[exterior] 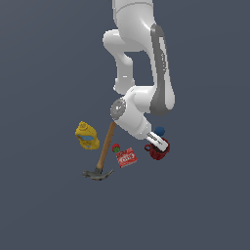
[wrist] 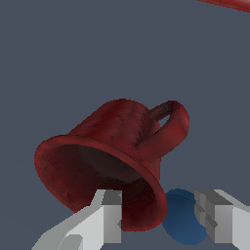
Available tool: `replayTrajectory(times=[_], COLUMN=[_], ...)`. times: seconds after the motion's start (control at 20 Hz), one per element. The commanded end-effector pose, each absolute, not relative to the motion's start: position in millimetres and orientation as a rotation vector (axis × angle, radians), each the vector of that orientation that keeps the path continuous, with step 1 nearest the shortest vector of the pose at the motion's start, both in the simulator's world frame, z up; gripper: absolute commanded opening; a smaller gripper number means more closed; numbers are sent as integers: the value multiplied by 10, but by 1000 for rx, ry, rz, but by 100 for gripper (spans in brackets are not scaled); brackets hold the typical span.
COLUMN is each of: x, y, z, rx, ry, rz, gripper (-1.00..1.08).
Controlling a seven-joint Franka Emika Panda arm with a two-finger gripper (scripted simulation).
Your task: Pick up a designated object from a clutter of objects.
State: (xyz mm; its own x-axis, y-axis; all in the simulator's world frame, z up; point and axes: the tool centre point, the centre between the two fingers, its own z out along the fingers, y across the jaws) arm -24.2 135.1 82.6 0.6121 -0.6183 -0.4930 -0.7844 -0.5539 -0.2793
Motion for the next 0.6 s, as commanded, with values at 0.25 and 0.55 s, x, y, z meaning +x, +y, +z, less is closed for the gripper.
replayTrajectory(times=[0.25, 0.55], x=[-250, -250], y=[1385, 1385], z=[776, 776], rx=[-2363, -2363], ry=[1111, 1111], rz=[469, 469], gripper=[-100, -100])
